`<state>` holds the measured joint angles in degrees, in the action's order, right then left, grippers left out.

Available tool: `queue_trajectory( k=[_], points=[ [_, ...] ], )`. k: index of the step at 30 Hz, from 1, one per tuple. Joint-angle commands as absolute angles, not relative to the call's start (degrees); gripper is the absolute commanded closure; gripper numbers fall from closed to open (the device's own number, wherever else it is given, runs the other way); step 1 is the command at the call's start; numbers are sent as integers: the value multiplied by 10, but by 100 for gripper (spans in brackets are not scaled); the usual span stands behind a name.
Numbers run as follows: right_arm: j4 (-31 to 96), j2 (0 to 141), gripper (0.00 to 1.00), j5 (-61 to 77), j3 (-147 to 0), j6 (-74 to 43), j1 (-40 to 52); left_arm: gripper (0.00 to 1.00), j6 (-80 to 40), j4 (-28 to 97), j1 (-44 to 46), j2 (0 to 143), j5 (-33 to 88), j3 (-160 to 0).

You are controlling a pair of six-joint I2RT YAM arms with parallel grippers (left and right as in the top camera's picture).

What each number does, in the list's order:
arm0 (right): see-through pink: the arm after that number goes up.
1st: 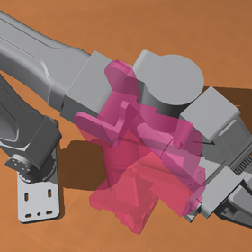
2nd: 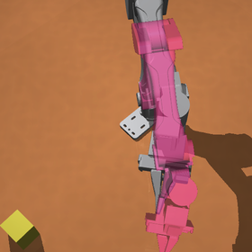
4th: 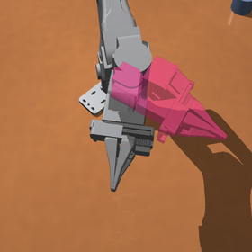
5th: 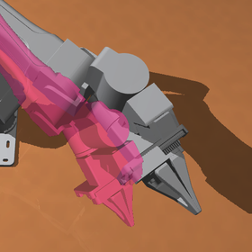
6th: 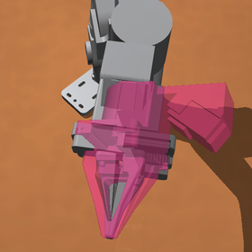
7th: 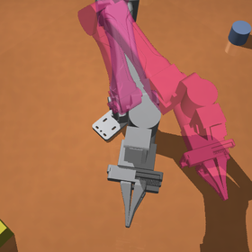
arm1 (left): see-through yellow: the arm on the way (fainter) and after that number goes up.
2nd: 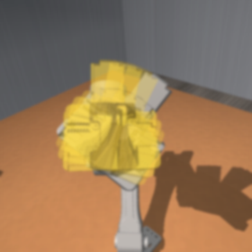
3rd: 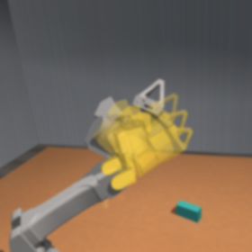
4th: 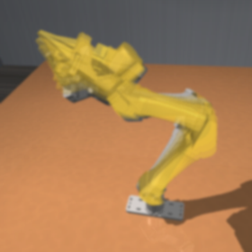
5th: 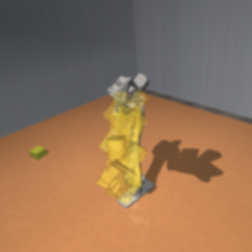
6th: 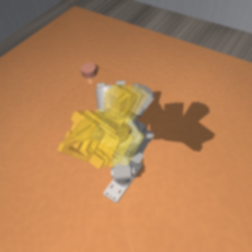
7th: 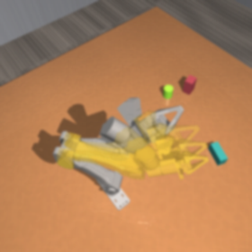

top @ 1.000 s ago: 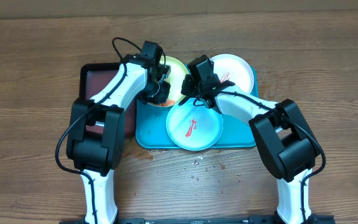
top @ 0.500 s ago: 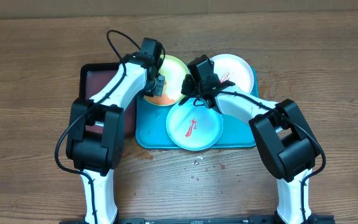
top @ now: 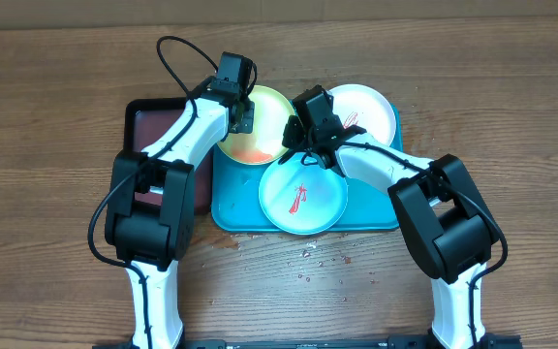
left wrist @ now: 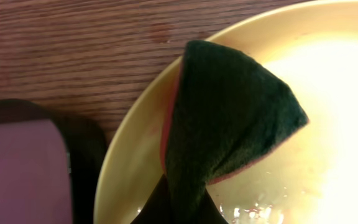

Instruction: Clean dirty plates on tray and stack at the side

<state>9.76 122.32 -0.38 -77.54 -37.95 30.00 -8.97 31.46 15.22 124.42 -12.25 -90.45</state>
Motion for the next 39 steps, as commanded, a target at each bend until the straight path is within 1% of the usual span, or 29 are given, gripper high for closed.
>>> queue_trajectory(
  k=[1, 9, 13, 15, 17, 25, 30, 34, 39],
  points=[
    [98, 1228, 96, 16, -787, -377, 307, 96, -103, 321, 147, 1263, -157, -899],
    [98, 1228, 96, 16, -787, -378, 307, 96, -103, 386, 148, 1263, -147, -898],
    [97, 1228, 96, 16, -787, -378, 307, 96, -103, 397, 153, 1263, -61, -898],
    [96, 1228, 96, 16, -787, -378, 307, 96, -103, 387, 155, 1263, -13, -898],
    [96, 1228, 96, 16, -787, -378, 307, 96, -103, 371, 158, 1263, 10, -898],
    [100, 1228, 96, 16, -787, -377, 307, 96, -103, 315, 157, 1263, 16, -898],
    [99, 1228, 96, 16, -787, -377, 307, 96, -102, 302, 158, 1263, 31, -898],
    [98, 1228, 96, 16, -787, -377, 307, 96, -90, 316, 158, 1263, 53, -898],
    [98, 1228, 96, 16, -787, -377, 307, 96, -87, 373, 158, 1263, 10, -899]
  ],
)
